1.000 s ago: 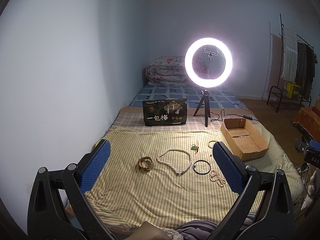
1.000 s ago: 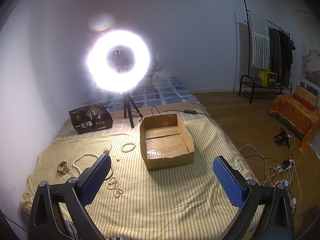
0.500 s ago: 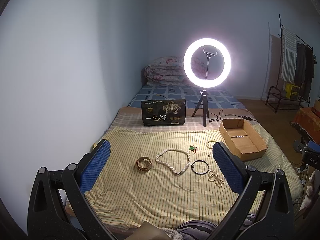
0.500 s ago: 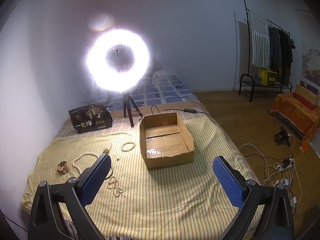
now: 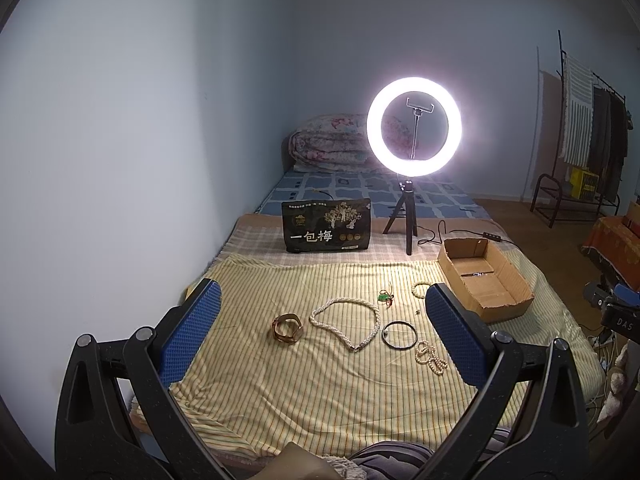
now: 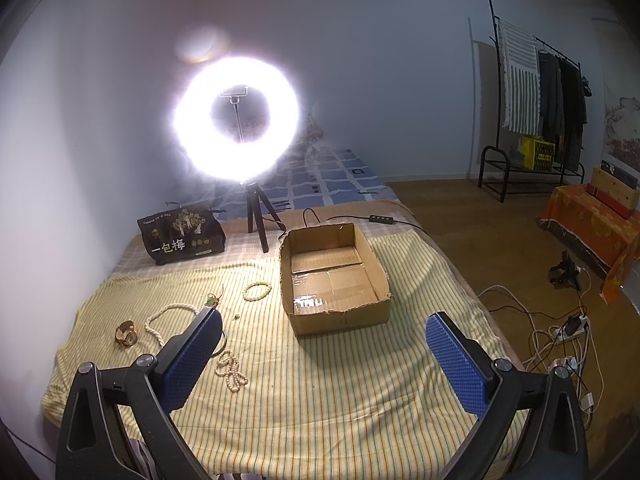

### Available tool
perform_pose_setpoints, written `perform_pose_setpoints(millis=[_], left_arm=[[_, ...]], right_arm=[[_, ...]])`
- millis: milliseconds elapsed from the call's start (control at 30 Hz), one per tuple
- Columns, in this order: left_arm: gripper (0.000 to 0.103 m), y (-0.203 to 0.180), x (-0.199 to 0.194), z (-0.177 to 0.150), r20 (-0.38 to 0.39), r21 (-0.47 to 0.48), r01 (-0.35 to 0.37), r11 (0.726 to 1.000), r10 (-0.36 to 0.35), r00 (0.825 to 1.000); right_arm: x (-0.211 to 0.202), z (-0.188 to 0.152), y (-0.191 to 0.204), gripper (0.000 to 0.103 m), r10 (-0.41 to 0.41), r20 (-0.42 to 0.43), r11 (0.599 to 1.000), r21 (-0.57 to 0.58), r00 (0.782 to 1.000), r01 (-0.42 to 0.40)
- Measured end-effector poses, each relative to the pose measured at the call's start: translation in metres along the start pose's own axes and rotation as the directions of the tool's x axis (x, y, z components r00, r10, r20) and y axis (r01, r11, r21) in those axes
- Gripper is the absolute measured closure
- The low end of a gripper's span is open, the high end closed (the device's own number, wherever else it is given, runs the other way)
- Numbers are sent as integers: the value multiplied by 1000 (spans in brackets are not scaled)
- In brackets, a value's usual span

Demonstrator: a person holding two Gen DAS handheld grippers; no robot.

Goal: Organize jewelry

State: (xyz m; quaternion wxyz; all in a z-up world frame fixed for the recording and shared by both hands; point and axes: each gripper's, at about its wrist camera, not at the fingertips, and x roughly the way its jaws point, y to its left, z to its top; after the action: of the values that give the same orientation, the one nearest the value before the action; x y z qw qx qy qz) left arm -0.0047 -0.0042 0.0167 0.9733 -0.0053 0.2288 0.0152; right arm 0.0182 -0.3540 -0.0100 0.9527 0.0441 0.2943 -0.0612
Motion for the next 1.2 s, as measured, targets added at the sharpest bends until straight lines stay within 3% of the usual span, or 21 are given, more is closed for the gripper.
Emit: perform_pose_setpoints(millis=[500,733,1000,1200], left_arm=[[0,4,11,-9,-19,-5,-6,1000,6,1000],[0,19,29,-16,-50,-13,-46,999,45,998],[0,38,68,-35,-118,27,-121,992,123,985],[0,54,107,-55,-213,27,-102,994,105,971]], right_arm=[[4,-3,-1,0,-3,-13,1000,-8,1000,3],[14,-5,6,0,4,-33,999,-47,999,-5],[39,-11,18,0,42,-22,987,-153,999,-45],[72,-16,34,0,91,-90,961,-254,992,-111]])
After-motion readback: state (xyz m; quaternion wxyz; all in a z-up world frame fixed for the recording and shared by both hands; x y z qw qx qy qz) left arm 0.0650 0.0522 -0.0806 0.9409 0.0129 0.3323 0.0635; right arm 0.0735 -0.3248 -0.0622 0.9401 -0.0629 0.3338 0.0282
